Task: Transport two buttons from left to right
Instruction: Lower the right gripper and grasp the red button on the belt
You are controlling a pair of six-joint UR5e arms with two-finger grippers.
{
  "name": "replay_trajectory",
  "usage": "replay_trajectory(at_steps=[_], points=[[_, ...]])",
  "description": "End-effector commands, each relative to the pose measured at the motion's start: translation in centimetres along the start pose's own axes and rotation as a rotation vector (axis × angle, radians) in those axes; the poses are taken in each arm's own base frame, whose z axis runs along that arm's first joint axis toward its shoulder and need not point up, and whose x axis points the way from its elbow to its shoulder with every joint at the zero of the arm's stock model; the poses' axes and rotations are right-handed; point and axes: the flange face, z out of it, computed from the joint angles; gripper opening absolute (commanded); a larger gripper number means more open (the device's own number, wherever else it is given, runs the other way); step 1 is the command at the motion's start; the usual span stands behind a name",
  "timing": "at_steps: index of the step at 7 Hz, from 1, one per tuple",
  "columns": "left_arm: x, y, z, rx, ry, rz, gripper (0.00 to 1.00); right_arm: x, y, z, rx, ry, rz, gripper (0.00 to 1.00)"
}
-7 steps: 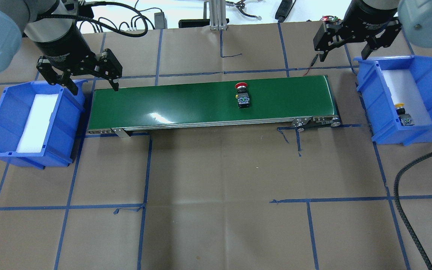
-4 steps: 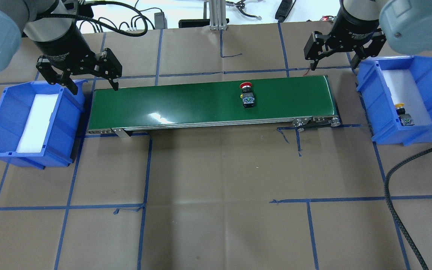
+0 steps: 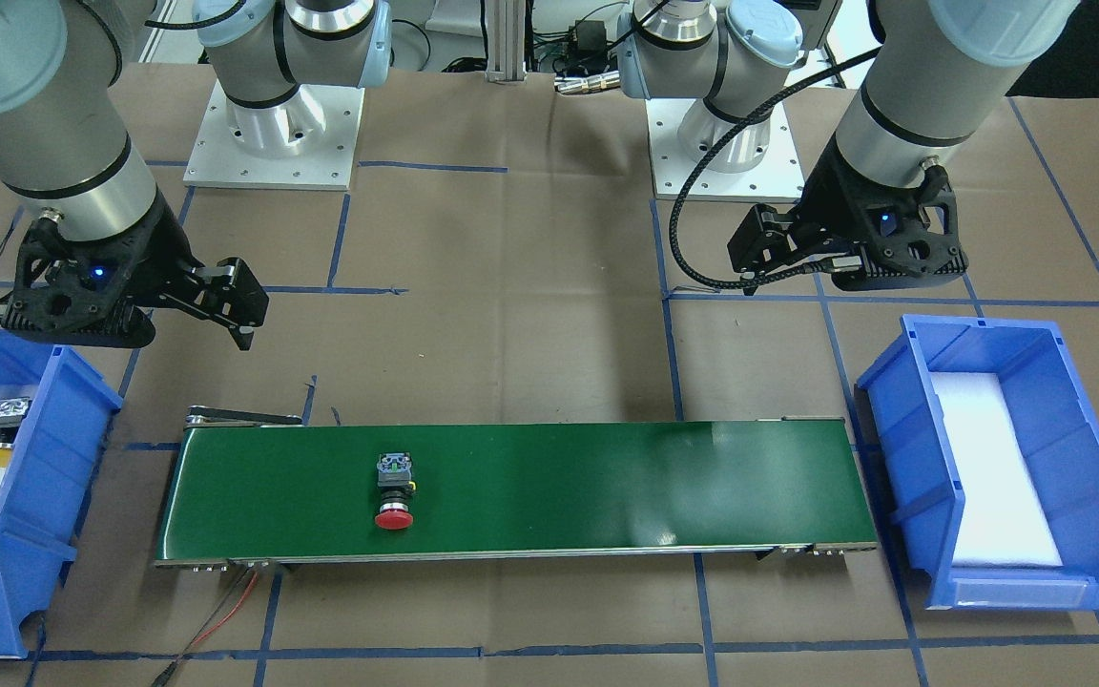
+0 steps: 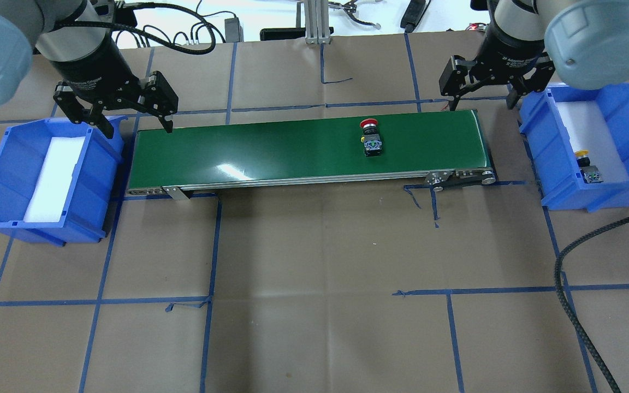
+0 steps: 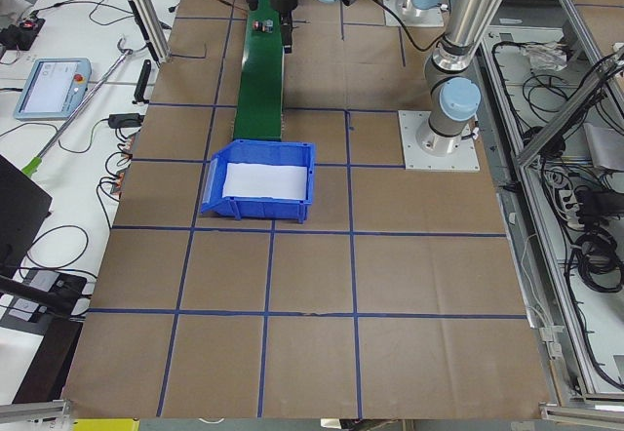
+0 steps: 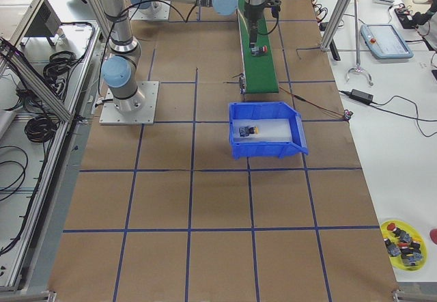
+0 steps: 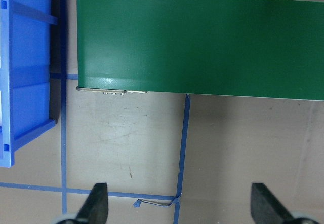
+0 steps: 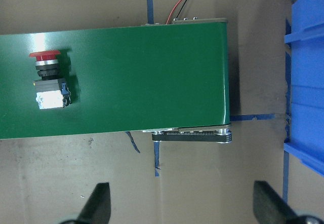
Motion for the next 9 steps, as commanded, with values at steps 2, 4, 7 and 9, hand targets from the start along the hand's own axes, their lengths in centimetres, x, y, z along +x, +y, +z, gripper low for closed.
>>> replay_trajectory(at_steps=[2, 4, 7, 9], points=[[0.0, 0.0, -0.1, 0.001, 0.000, 0.000, 1.00, -0.2, -1.4, 4.3, -0.026, -0.007, -0.003, 0.98], [0.0, 0.0, -0.1, 0.001, 0.000, 0.000, 1.00, -1.1, -3.7, 7.5, 0.088, -0.006, -0.016, 0.99], [0.0, 0.0, -0.2, 0.004, 0.002, 0.000, 1.00, -5.9, -4.9, 11.0, 0.091, -0.015, -0.070, 0.99], [0.0, 0.0, -0.2, 0.004, 0.001, -0.002, 1.00, -6.7, -5.0, 13.6, 0.055, -0.014, -0.084, 0.99]])
